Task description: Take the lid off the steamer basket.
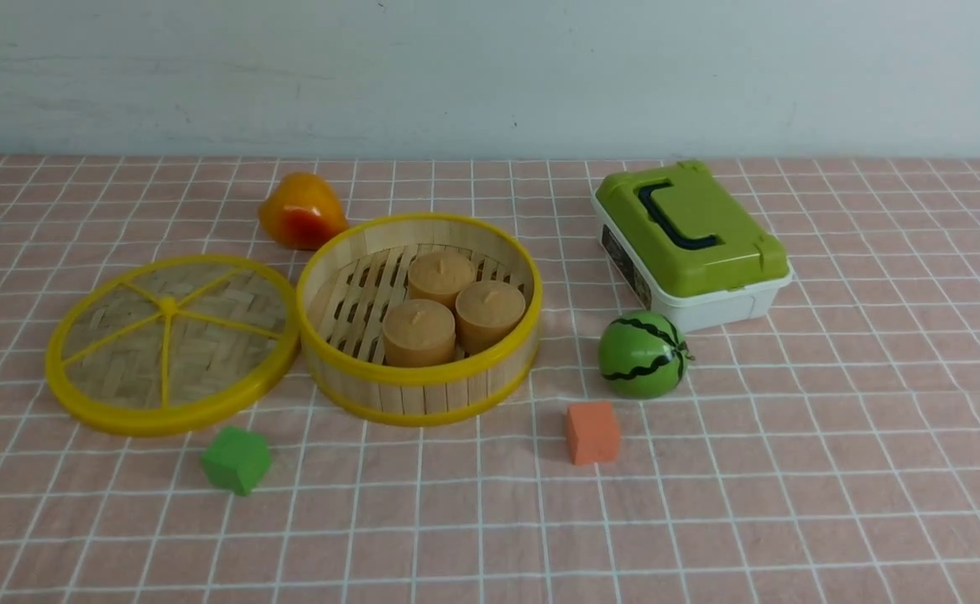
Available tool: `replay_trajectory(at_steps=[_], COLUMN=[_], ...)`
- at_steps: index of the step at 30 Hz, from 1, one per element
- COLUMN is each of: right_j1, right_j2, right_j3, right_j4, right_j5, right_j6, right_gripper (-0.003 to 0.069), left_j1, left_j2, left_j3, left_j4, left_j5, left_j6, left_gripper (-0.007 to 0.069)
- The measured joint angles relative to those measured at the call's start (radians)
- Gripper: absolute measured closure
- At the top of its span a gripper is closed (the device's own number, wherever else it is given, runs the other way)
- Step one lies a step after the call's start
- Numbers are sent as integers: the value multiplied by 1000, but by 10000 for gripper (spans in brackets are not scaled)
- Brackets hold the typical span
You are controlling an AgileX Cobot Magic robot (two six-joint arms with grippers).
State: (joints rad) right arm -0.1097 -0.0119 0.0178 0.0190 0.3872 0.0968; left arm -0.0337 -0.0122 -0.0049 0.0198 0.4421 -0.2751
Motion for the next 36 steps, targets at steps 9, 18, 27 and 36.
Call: replay_trajectory(at_steps=[9, 18, 27, 36], right_j1=[0, 0, 0, 0], right_j2=[0, 0, 0, 0], right_j3=[0, 0, 0, 0], right_j4=[0, 0, 0, 0], right_j5=[0, 0, 0, 0], right_j6=[0, 0, 0, 0], right_gripper=[418, 418, 418, 418], left_j1=[0, -5, -5, -5], left_j2=[0, 0, 0, 0], left_j3=[30, 34, 34, 34], left_j4=[-9, -58, -62, -63], left_j5=[-33, -37, -37, -37], left_j6=[96, 141, 141, 141], left_gripper=[637, 636, 633, 626])
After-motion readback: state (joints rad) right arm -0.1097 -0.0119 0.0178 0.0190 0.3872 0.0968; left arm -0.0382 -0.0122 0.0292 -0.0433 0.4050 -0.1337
